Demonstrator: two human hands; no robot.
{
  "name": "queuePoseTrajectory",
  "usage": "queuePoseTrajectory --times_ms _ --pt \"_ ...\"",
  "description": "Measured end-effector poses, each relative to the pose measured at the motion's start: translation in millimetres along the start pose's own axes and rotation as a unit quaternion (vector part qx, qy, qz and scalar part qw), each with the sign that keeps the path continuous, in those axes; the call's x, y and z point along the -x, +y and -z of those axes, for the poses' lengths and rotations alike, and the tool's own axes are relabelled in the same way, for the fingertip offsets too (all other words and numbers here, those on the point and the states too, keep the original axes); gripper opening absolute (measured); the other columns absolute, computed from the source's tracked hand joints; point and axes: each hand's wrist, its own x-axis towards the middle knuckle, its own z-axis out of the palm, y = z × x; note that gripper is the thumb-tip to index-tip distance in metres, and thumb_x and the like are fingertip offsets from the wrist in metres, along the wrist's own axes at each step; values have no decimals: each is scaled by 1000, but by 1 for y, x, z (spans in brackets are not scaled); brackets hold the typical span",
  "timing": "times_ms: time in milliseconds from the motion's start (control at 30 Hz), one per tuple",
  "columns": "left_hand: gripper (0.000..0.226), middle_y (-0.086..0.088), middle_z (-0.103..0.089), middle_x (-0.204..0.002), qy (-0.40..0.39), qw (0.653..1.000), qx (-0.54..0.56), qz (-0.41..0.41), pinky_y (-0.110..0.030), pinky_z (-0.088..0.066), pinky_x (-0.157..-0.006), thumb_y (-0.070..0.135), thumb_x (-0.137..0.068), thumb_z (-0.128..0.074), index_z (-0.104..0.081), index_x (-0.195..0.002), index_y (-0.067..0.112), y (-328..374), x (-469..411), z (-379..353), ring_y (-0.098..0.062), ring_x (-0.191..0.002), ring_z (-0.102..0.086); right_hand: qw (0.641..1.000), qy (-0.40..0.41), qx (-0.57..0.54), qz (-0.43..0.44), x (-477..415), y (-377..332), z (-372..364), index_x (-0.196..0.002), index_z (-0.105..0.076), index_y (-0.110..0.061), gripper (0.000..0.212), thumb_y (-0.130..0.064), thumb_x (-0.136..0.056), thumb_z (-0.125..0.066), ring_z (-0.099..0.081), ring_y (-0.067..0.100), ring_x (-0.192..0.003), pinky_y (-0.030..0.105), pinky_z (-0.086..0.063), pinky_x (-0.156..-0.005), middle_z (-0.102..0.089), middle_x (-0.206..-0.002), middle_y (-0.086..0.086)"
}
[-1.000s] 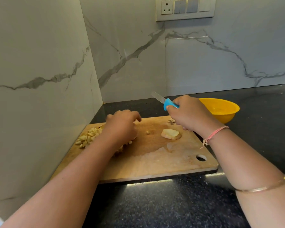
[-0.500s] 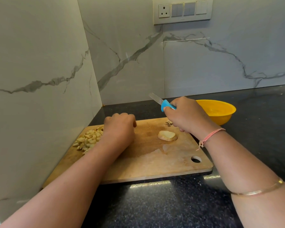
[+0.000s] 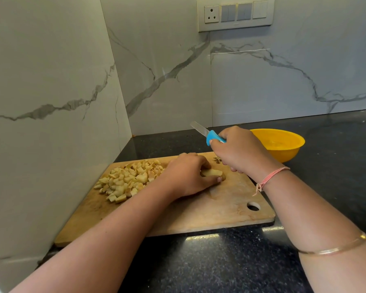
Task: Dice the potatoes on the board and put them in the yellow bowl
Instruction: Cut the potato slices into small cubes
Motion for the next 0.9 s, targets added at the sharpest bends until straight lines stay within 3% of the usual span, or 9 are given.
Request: queuePoseTrajectory --times_ms 133,367,500,700,900 --pt "52 0 -61 -112 5 997 -19 69 -37 -52 -87 59 -87 -54 -59 -120 19 -19 5 6 -17 -99 -55 1000 -16 -13 -10 2 -1 -2 -113 -58 -12 28 -30 -96 -44 -47 9 -53 18 -36 -46 -56 -74 2" --pt "56 1 -50 -137 -12 988 134 70 -27 -50 -94 24 -90 -65 -37 -138 23 -36 9 14 -12 -112 -56 996 -86 -20 -28 13 -8 -2 -122 -56 -16 31 -29 -96 -44 -48 10 -45 17 -33 -37 -59 -68 2" --pt "58 -2 -49 -137 13 984 155 90 -25 -49 -91 10 -91 -60 -32 -140 24 -38 9 13 -13 -112 -55 992 -123 7 -38 25 -9 0 -130 -50 -17 37 -28 -96 -43 -48 11 -44 18 -34 -38 -60 -70 3" --pt "66 2 -57 -123 26 980 151 129 -28 -52 -85 39 -84 -67 -31 -138 25 -29 10 7 -13 -102 -56 985 -155 73 -35 38 -12 6 -134 -49 -19 39 -27 -97 -44 -49 11 -47 18 -36 -41 -53 -67 -1" --pt "63 4 -56 -122 34 982 129 136 -34 -55 -87 39 -84 -67 -34 -136 24 -26 8 5 -14 -102 -56 983 -158 94 -28 39 -18 9 -135 -50 -19 41 -27 -96 -46 -47 10 -55 22 -43 -53 -48 -66 -3"
